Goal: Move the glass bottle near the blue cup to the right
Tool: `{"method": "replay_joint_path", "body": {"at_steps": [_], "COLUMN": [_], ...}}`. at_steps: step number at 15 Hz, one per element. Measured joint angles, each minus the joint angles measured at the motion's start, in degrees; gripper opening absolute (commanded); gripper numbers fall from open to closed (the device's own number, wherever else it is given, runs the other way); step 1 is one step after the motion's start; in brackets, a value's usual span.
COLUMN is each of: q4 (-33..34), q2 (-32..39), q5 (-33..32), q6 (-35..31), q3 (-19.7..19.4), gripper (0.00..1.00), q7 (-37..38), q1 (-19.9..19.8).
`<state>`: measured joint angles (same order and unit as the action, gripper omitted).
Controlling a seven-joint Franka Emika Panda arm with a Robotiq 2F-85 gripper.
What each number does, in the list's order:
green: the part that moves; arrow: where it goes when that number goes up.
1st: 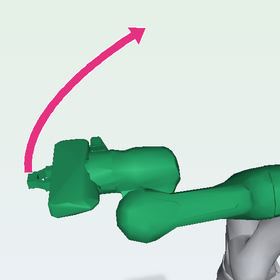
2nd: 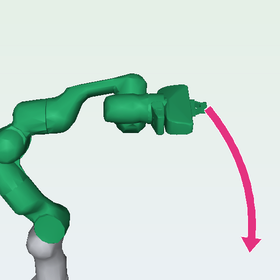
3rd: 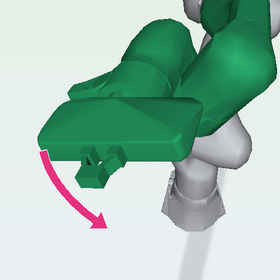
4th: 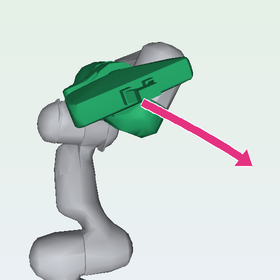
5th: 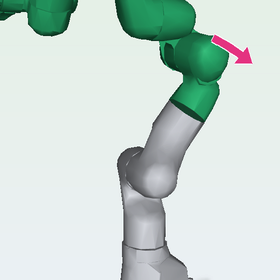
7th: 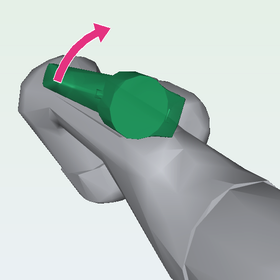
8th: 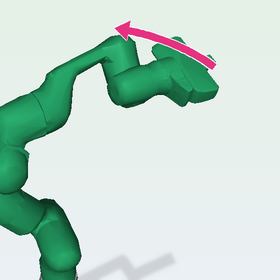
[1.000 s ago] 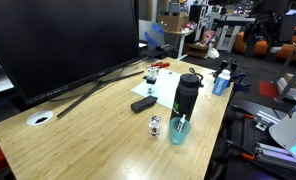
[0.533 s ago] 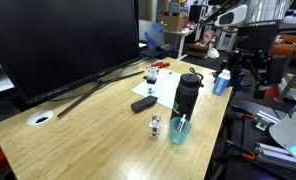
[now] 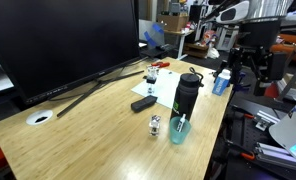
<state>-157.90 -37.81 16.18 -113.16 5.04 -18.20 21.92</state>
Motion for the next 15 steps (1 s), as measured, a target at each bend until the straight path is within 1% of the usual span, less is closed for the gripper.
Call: {"method": "replay_joint_path", "body": {"at_steps": [3, 5, 8, 12, 15], "q4": [0.2, 1.2, 3.5, 7.0, 9.3], "q2": [0.6, 2.2, 7.5, 17.0, 24.4], "q5": [0.0, 0.0, 0.1, 0.2, 0.2], "q6": [-0.8, -4.3, -11.6, -22.1, -30.3], "q3": [0.3, 1.4, 3.8, 5.7, 7.0], "gripper": [1.0, 1.0, 1.0, 1.0, 1.0], "q7": [0.0, -0.2, -0.2, -0.2, -0.2], "q1": [0.2, 0.7, 2.3, 4.7, 4.9]}}
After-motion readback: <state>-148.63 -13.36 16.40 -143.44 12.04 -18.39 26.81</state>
